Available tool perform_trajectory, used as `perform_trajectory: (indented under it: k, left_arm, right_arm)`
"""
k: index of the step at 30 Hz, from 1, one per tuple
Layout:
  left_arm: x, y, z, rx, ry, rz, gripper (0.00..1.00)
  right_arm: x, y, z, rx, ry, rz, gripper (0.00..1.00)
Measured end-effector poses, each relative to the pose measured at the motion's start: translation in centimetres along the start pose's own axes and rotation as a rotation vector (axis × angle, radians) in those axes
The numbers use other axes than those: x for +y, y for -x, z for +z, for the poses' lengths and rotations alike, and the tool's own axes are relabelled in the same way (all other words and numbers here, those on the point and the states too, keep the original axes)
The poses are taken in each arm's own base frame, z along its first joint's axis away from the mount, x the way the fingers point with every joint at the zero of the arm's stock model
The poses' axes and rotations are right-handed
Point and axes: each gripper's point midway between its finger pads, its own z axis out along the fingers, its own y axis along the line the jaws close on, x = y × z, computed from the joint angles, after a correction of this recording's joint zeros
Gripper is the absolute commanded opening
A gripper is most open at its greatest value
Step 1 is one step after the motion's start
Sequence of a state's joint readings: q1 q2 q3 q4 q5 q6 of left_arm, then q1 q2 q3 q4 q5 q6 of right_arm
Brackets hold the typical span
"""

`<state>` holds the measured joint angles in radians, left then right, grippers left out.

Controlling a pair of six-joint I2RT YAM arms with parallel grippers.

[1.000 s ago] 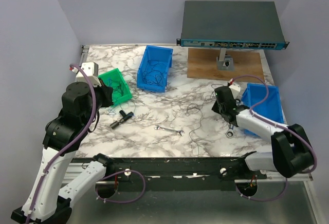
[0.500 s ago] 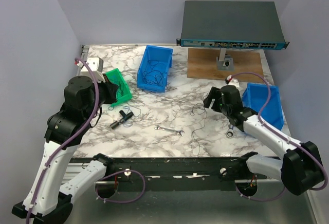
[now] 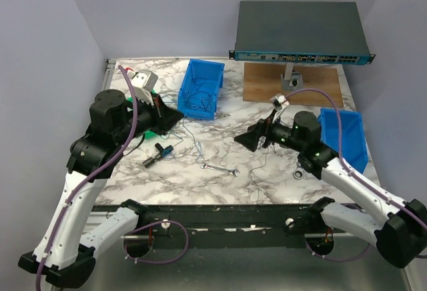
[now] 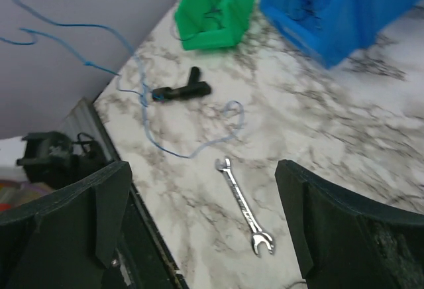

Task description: Untangle the cables

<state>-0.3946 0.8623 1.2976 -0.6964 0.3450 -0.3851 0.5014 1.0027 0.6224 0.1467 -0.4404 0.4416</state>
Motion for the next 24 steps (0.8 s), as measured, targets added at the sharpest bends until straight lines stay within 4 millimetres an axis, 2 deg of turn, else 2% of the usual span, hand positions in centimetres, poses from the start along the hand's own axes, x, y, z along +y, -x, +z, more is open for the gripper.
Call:
perform_trajectory:
  k: [5,8,10,17,24]
  left_arm:
    - [-1.8,-0.9,0.9,0.025,-0.118,-0.028,0.0]
    - [-3.4,-1.2,1.5,0.039,-0.193,-0.03,0.0]
    - [-4.2,-1.4,1.8,0.049,-0.225,-0.031,0.0]
    - [-6.6,-2.2,3.2,0.09,-0.311,-0.027,0.0]
    - [-7.1,-2.7,4.9,0.115,-0.322,-0.048,0.0]
  right_arm:
    - [7.1,-0.3,1.2,0.014,0.226,-0.112,1.0]
    - [10.3,-0.3,2.0,0.004,0.311,-0.167,1.0]
    - [11.3,0.0,2.4,-0.023,0.337,-0.193,1.0]
    - [12.8,0.9,4.5,-0.121,0.362,-0.251,1.0]
    - [15.5,0.2,5.7,-0.172,0.421,-0.287,1.0]
